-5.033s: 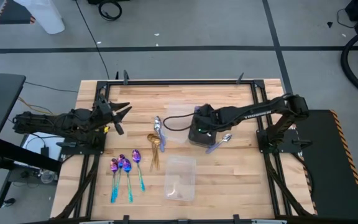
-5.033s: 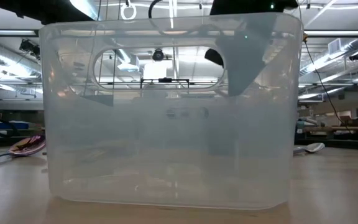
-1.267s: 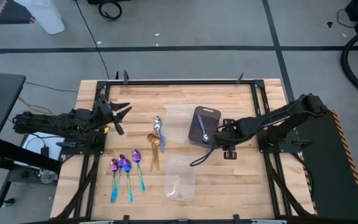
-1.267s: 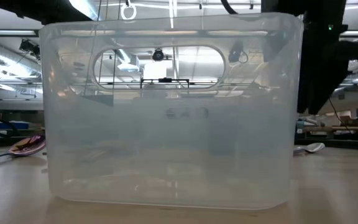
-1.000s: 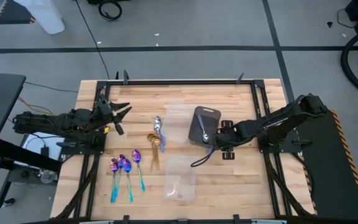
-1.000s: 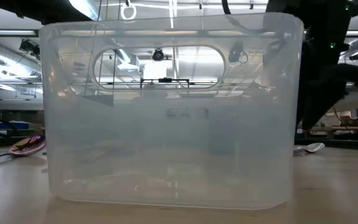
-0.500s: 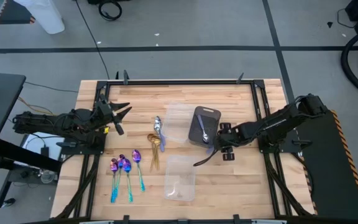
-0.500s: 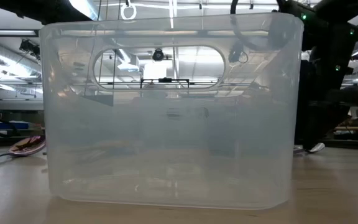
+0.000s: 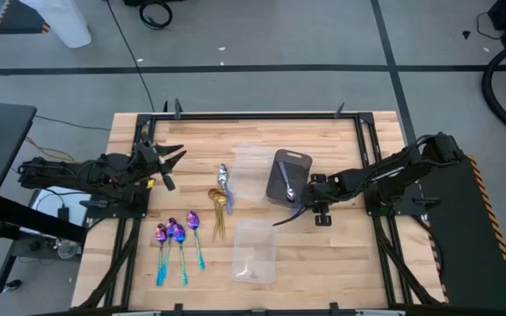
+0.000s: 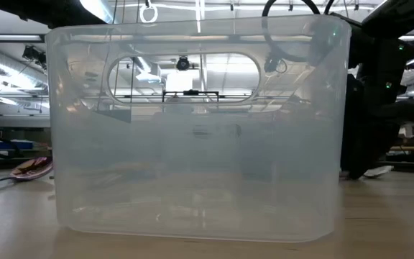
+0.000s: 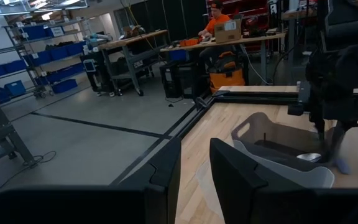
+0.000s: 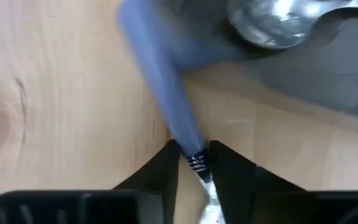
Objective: Sort silverware by color (type)
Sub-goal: Put the purple spoon into the black bin
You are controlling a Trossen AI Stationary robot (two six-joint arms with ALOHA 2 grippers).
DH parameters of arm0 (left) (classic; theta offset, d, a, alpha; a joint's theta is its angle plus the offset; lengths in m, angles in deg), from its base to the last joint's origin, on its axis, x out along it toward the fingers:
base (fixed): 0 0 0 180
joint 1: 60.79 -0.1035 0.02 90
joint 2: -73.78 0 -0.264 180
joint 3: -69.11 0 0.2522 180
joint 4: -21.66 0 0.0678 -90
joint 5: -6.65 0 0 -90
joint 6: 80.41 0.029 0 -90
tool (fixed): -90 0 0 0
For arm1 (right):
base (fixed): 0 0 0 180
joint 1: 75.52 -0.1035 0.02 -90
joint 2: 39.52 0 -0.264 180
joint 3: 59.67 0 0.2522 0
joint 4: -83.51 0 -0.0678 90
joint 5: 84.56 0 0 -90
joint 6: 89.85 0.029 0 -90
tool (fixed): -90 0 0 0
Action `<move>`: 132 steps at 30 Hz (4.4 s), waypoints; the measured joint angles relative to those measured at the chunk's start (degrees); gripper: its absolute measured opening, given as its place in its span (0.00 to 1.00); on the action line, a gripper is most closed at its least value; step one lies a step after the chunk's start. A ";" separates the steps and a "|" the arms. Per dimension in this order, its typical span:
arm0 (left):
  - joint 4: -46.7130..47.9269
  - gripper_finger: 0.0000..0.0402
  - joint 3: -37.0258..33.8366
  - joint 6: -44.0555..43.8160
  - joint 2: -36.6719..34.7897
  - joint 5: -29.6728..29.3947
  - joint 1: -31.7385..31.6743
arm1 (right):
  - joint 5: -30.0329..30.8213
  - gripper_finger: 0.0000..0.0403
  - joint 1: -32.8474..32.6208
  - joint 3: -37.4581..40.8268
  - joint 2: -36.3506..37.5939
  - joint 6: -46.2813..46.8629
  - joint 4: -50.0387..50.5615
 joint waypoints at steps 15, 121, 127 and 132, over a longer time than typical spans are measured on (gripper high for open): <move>0.02 0.23 0.00 -0.02 0.01 0.00 0.00 | -1.88 0.13 -2.91 -2.15 -0.37 3.64 3.38; 0.00 0.23 -0.02 -0.81 3.72 0.00 -0.04 | 12.95 0.13 10.12 -60.38 1.66 37.86 51.34; 0.00 0.23 -0.02 -0.81 3.70 0.00 -0.04 | 12.01 0.13 10.22 -53.50 1.68 42.94 48.56; 0.00 0.23 -0.02 -0.81 3.69 0.00 -0.04 | 10.80 0.13 10.20 -47.78 1.65 46.84 43.96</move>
